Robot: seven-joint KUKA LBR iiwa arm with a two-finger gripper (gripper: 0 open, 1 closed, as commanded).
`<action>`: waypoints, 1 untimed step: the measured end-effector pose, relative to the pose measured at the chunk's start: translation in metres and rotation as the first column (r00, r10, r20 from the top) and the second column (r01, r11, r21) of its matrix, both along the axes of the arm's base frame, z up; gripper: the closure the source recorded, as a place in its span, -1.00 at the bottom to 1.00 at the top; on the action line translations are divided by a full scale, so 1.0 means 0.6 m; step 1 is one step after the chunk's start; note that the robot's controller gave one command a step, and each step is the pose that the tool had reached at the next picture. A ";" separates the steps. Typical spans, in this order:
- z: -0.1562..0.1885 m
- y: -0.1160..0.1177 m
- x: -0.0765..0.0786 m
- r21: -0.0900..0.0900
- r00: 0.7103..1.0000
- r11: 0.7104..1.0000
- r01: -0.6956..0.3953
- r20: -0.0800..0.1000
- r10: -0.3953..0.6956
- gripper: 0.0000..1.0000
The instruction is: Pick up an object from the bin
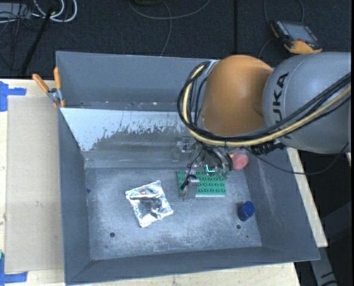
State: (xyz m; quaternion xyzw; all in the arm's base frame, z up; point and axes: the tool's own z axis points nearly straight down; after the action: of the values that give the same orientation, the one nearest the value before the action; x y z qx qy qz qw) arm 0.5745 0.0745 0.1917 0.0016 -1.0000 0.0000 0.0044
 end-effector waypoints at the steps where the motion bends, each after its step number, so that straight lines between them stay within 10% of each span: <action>1: -0.181 0.100 -0.001 0.001 0.992 0.992 -0.124 -0.001 0.124 -1.00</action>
Offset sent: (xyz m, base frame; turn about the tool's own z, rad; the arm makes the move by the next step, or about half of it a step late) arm 0.0021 0.0585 -0.1039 -0.1218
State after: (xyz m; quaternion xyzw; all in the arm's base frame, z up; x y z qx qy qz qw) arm 0.5739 0.1348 0.0831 0.0635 -0.9980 -0.0001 0.0048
